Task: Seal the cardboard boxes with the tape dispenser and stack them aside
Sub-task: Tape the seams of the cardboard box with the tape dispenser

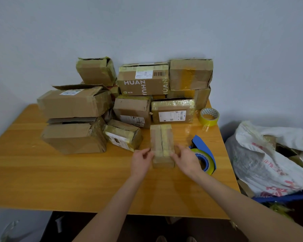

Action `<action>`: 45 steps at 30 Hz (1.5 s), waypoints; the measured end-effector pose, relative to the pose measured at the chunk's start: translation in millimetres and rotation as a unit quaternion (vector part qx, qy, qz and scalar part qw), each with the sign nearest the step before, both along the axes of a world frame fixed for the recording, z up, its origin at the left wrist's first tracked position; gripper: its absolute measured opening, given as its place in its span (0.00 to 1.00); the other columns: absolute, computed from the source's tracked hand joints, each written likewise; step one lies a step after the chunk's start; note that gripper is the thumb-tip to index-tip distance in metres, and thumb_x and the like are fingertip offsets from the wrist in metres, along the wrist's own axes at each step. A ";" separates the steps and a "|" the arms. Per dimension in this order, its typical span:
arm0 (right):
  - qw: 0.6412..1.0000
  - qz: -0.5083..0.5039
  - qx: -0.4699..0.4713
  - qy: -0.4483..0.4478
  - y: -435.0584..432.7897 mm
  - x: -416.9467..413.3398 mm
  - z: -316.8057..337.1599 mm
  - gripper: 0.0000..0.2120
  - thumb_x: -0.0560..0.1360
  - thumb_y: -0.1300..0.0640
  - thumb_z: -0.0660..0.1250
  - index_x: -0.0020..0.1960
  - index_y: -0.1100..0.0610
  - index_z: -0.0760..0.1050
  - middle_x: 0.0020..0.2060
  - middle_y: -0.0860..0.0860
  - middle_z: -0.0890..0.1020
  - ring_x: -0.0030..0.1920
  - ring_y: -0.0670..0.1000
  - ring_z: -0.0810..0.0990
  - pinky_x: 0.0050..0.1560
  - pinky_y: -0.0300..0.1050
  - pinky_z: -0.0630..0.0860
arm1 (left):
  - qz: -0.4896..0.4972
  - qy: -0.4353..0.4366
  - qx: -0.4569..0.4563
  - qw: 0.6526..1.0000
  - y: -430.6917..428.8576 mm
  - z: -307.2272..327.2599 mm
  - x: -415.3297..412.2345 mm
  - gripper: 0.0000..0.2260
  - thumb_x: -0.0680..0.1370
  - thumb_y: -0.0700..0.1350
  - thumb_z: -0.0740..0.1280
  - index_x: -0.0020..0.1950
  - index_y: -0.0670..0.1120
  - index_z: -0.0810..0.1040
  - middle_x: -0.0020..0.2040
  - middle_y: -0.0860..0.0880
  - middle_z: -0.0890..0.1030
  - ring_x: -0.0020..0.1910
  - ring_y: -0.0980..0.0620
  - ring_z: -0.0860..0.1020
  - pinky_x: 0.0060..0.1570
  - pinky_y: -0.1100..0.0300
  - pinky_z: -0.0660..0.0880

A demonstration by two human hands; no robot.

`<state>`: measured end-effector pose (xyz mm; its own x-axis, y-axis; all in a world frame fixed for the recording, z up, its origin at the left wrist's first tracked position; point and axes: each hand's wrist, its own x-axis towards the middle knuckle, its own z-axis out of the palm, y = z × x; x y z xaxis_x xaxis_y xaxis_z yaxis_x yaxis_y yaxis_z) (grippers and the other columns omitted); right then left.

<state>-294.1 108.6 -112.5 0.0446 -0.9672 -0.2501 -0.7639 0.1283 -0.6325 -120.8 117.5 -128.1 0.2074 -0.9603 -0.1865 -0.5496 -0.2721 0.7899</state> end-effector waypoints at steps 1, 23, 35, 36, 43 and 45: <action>1.000 0.003 -0.001 -0.010 1.1 0.0 0.1 0.25 0.81 0.49 0.62 0.76 0.53 0.62 0.46 0.51 0.81 0.45 0.52 0.81 0.45 0.48 0.79 | 0.009 0.011 -0.001 1.000 1.1 -0.2 0.8 0.17 0.79 0.48 0.67 0.67 0.45 0.76 0.50 0.53 0.79 0.46 0.58 0.76 0.43 0.70 0.73; 0.964 0.149 -0.048 0.213 -17.4 3.6 5.6 0.28 0.73 0.44 0.71 0.66 0.51 0.64 0.50 0.54 0.82 0.47 0.57 0.82 0.41 0.47 0.74 | -0.125 -0.195 -0.059 0.971 -6.8 -8.0 -6.3 0.42 0.69 0.47 0.77 0.77 0.45 0.57 0.67 0.45 0.74 0.64 0.47 0.75 0.62 0.53 0.72; 0.971 0.160 -0.031 0.173 -19.0 7.8 1.9 0.27 0.73 0.53 0.73 0.63 0.53 0.60 0.45 0.56 0.80 0.44 0.58 0.80 0.39 0.49 0.73 | -0.131 -0.208 -0.043 0.968 -7.0 -7.7 -0.1 0.41 0.70 0.42 0.75 0.78 0.47 0.57 0.63 0.45 0.78 0.60 0.48 0.76 0.62 0.55 0.73; 0.974 0.157 -0.027 0.164 -18.9 7.6 2.1 0.26 0.73 0.53 0.73 0.62 0.53 0.60 0.44 0.56 0.79 0.43 0.58 0.79 0.39 0.49 0.73 | -0.132 -0.210 -0.036 0.968 -7.5 -6.6 -0.6 0.41 0.71 0.42 0.75 0.78 0.47 0.57 0.63 0.44 0.78 0.60 0.47 0.76 0.62 0.55 0.73; 0.982 0.154 -0.009 0.108 -15.4 -8.8 3.9 0.21 0.76 0.47 0.69 0.64 0.48 0.64 0.49 0.53 0.82 0.47 0.55 0.80 0.43 0.48 0.78 | -0.163 -0.212 0.017 0.963 -15.1 8.8 2.9 0.38 0.73 0.49 0.74 0.78 0.48 0.57 0.65 0.47 0.76 0.61 0.49 0.76 0.61 0.54 0.74; 0.980 0.157 -0.024 0.117 -17.5 -17.7 8.9 0.18 0.77 0.42 0.64 0.65 0.46 0.68 0.48 0.49 0.83 0.46 0.52 0.81 0.41 0.46 0.78 | -0.158 -0.230 0.012 0.960 -16.7 15.2 0.1 0.34 0.74 0.56 0.71 0.75 0.47 0.62 0.66 0.48 0.75 0.59 0.51 0.76 0.56 0.56 0.76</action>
<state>-311.8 91.2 -103.5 0.2883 -0.9259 -0.2441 -0.8857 -0.1609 -0.4356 -120.7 100.8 -112.9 -0.0276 -0.9855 -0.1676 -0.8965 -0.0498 0.4402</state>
